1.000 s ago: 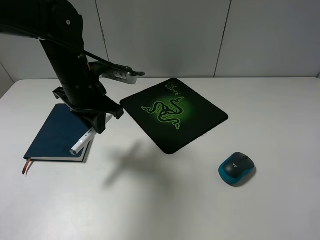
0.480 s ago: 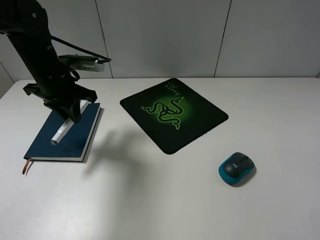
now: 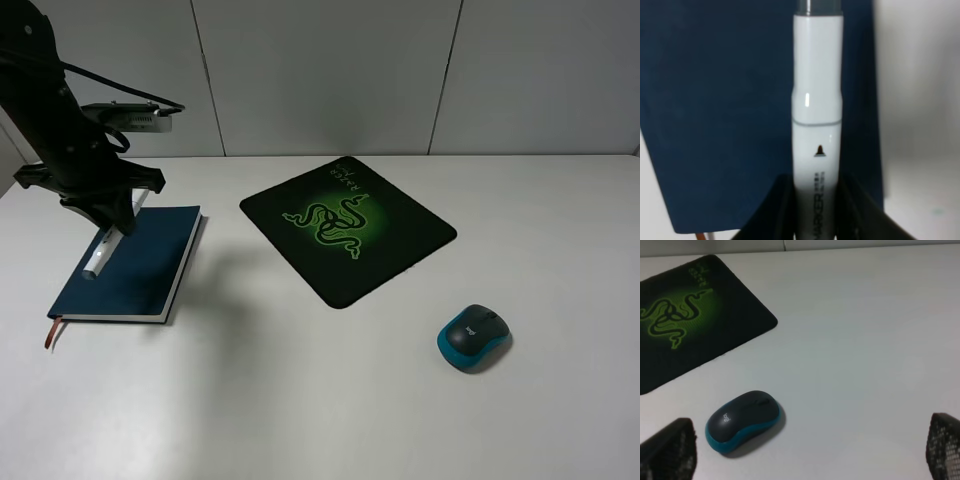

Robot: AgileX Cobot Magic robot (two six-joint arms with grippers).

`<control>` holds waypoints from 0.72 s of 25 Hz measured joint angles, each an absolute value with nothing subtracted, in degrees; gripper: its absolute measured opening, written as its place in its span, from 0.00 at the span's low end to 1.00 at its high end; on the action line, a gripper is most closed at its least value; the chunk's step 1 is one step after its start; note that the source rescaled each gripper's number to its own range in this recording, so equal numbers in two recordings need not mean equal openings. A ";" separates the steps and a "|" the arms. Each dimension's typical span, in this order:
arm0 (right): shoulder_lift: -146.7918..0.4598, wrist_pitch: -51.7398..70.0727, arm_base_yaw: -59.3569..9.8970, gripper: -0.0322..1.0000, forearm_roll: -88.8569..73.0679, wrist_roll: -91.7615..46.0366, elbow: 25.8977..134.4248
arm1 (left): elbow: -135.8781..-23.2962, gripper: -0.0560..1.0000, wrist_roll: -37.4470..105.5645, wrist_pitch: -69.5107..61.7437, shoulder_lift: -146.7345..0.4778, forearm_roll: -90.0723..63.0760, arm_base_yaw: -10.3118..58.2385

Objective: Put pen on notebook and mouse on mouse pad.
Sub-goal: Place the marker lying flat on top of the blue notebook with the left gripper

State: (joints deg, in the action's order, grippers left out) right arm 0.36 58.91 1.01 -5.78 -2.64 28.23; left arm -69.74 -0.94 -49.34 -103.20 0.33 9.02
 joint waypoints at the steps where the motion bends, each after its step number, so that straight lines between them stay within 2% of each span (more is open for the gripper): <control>1: 0.36 58.91 1.01 1.00 -5.78 -2.64 28.23 | -69.67 0.05 -0.94 -49.21 -103.20 0.45 8.58; 7: 0.36 58.91 1.01 1.00 -5.78 -2.64 28.23 | -69.56 0.05 -1.05 -47.69 -103.55 1.19 6.31; 18: 0.36 58.91 1.01 1.00 -5.78 -2.64 28.23 | -69.56 0.05 -1.82 -44.54 -109.41 1.21 6.14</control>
State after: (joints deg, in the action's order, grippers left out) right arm 0.36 58.91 1.01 -5.78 -2.64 28.23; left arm -69.56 -1.82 -44.54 -109.41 1.21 6.14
